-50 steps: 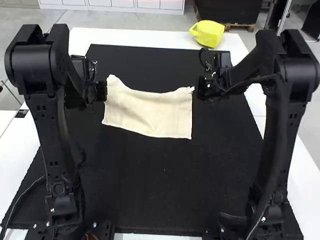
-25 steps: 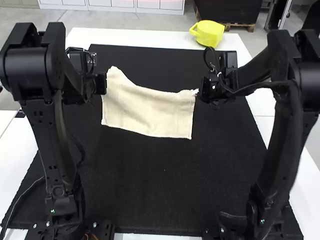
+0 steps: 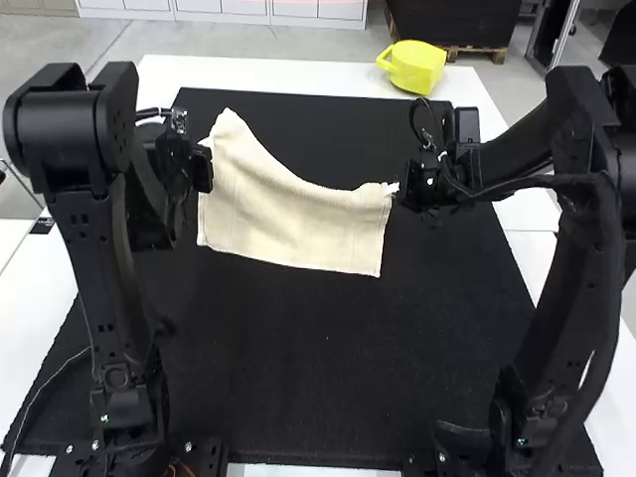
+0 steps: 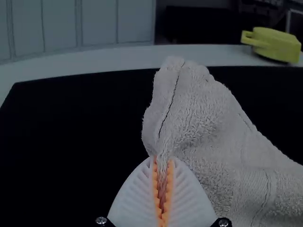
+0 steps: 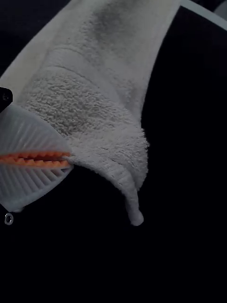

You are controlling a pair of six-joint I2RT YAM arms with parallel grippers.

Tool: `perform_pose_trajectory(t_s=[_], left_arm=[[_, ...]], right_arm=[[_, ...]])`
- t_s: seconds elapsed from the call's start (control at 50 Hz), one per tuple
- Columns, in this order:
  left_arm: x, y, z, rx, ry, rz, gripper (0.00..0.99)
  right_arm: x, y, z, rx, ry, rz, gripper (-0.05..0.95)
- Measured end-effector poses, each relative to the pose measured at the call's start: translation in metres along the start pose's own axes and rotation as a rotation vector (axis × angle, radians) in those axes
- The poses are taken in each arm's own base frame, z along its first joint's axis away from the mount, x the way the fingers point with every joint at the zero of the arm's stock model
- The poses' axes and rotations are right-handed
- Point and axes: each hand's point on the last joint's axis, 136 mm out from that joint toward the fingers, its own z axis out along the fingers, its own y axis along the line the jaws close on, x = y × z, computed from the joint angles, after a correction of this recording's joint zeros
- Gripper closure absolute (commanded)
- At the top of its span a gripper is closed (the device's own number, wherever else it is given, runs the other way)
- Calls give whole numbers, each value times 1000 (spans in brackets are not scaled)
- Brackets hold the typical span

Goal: Fold the towel.

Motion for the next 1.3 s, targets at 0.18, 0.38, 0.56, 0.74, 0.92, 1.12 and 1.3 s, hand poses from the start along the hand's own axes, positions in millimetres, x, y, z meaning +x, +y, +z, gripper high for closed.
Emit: perform_pose_trajectory(t_s=[0.18, 0.38, 0.56, 0.74, 0.92, 1.12, 1.3], left_arm=[[11, -20, 6, 43, 10, -9, 970], [28, -35, 2, 69, 27, -12, 970], [40, -34, -6, 59, 57, -16, 970], [51, -13, -15, 9, 93, -23, 970], [61, -2, -24, -21, 131, -30, 970], [58, -4, -27, -20, 147, -21, 970], [59, -5, -29, -17, 174, -4, 970]], right_arm=[[0, 0, 0, -1, -2, -1, 926], [9, -1, 0, -3, 16, 12, 926], [21, -2, 0, -11, 44, 34, 928], [31, -3, 0, -10, 63, 45, 926], [36, -4, 0, -10, 73, 50, 926], [43, -5, 0, -9, 97, 63, 928], [52, -6, -1, -9, 116, 74, 926]])
